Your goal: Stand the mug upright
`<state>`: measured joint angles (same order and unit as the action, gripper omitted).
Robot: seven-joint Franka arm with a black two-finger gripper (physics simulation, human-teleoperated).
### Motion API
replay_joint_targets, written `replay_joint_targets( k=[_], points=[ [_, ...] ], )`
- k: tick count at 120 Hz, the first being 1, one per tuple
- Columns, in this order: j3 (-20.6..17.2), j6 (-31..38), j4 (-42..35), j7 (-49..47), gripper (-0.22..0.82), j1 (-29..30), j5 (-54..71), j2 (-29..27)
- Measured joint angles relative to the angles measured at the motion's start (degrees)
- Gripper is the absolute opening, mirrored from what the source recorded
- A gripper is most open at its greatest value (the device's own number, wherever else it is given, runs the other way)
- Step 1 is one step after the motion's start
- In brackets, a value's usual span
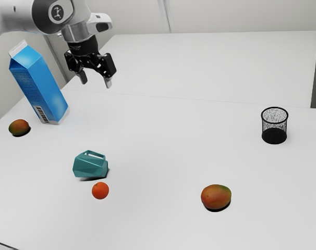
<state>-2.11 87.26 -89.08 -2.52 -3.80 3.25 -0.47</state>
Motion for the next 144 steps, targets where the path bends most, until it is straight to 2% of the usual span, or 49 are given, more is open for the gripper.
replay_joint_targets(
  k=[16,46,86,144],
  points=[
    [0.0,0.0,-0.4,-0.1,0.58,-0.1,0.0,-0.6],
    [0.3,0.1,-5.8,0.0,0.58,1.7,-0.2,-6.2],
    [0.3,0.5,-11.5,2.0,0.58,14.1,-4.5,-7.3],
    [0.4,11.9,-27.9,12.1,0.58,30.8,-15.2,-6.9]
  ],
)
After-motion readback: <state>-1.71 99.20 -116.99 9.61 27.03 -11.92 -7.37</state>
